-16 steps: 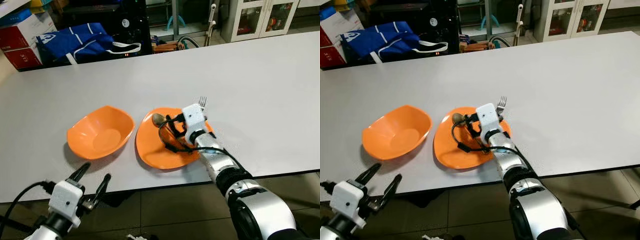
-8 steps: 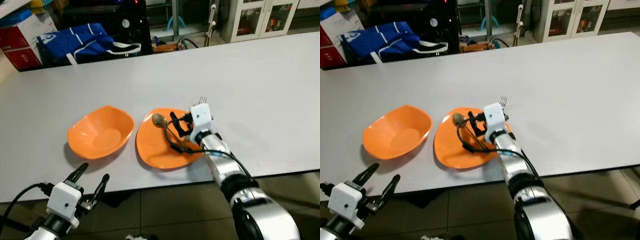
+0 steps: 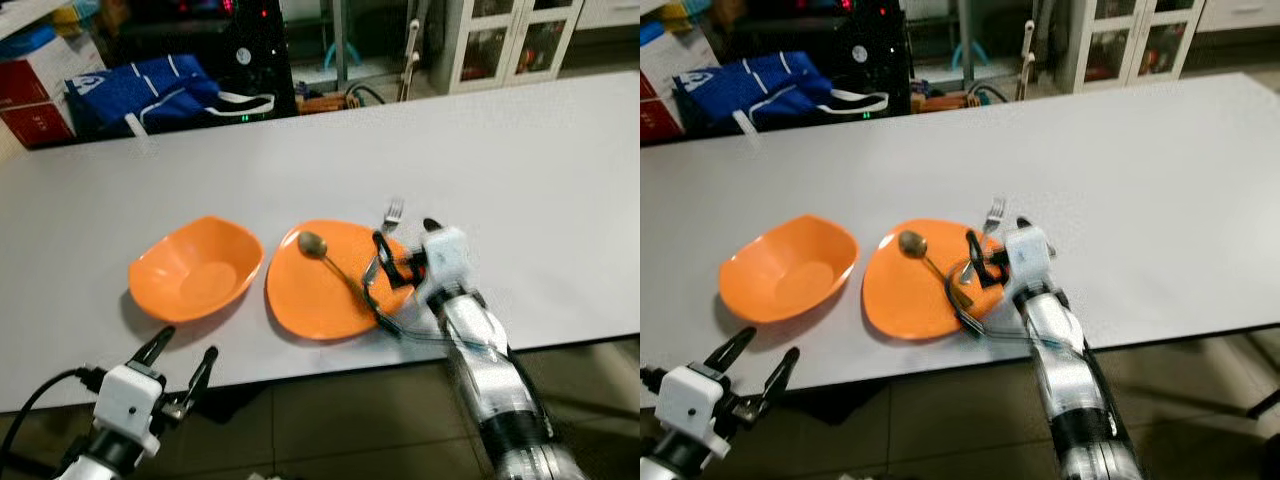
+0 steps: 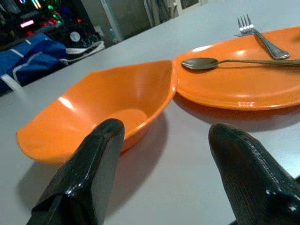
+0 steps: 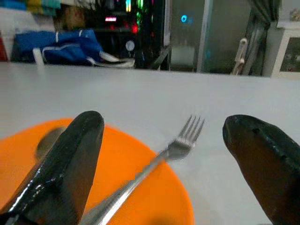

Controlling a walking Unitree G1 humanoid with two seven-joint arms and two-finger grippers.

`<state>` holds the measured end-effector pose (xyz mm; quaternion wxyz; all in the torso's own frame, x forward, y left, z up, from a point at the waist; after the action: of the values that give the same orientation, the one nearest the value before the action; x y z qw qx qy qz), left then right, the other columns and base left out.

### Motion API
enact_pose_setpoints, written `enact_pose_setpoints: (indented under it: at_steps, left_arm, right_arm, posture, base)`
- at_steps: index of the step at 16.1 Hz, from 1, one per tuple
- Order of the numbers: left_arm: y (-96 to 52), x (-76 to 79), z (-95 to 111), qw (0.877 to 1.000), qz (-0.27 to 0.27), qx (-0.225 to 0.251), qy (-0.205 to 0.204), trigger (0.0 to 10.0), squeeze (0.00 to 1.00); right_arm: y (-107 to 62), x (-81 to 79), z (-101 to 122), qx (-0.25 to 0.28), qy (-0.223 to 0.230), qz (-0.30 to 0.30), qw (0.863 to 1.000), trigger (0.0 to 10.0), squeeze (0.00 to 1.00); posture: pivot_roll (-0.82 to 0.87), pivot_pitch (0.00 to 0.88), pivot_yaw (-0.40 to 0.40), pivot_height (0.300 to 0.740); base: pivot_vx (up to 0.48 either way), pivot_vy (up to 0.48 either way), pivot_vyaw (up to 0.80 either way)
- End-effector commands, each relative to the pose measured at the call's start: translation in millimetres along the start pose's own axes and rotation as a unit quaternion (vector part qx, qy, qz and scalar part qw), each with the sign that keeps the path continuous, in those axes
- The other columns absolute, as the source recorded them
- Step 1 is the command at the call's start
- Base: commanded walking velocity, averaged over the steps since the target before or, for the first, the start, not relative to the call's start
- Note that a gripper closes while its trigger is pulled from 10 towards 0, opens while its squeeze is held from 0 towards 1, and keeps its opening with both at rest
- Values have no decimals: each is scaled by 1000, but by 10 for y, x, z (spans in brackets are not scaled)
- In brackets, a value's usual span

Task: Setting the table

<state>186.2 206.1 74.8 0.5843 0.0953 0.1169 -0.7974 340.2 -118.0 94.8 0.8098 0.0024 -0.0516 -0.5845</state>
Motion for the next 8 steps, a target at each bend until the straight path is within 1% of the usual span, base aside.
enact_pose_setpoints:
  at_steps: [1,2,4,5,6,8]
  left_arm:
    - [-3,-54,41,1000,11,6,5,10000,0]
    - [-2,-45,40,1000,12,6,4,10000,0]
    - [3,-42,40,1000,13,7,3,10000,0]
    - [9,-42,53,1000,14,10,3,10000,0]
    - [15,-41,66,1000,13,12,1,10000,0]
    - [10,-34,86,1000,13,14,2,10000,0]
  right_arm:
    - [-59,-43,40,2,-5,20,1000,10000,0]
    - [-111,-26,-19,-15,-12,18,1000,10000,0]
    - [-36,-38,-33,-28,-22,7,999,10000,0]
    - [68,-86,31,-20,-37,5,999,10000,0]
    - [156,-118,56,-21,-41,4,999,10000,0]
    - [247,-149,125,-16,-36,10,999,10000,0]
  posture:
    - [-82,0,128,740]
    - [-84,0,127,740]
    - [-87,0,125,740]
    - [-88,0,125,740]
    - [-83,0,127,740]
    - [-75,0,124,740]
  base:
    - [0,0,0]
    - [0,0,0]
    - [0,0,0]
    - [0,0,0]
    - [0,0,0]
    - [0,0,0]
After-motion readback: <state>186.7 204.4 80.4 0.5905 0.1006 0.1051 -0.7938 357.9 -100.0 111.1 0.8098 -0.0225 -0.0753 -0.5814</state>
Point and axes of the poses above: a point about 5 cm out from each wrist's last joint towards the gripper, its own y axis pointing out of the wrist towards the gripper, its own z axis along the axis of the wrist's last joint, x = y × z, the point moved 4 cm from there along y, pointing out of the wrist towards the gripper, and after that the axes turned 3 degrees about y, right-handed, at the moved point
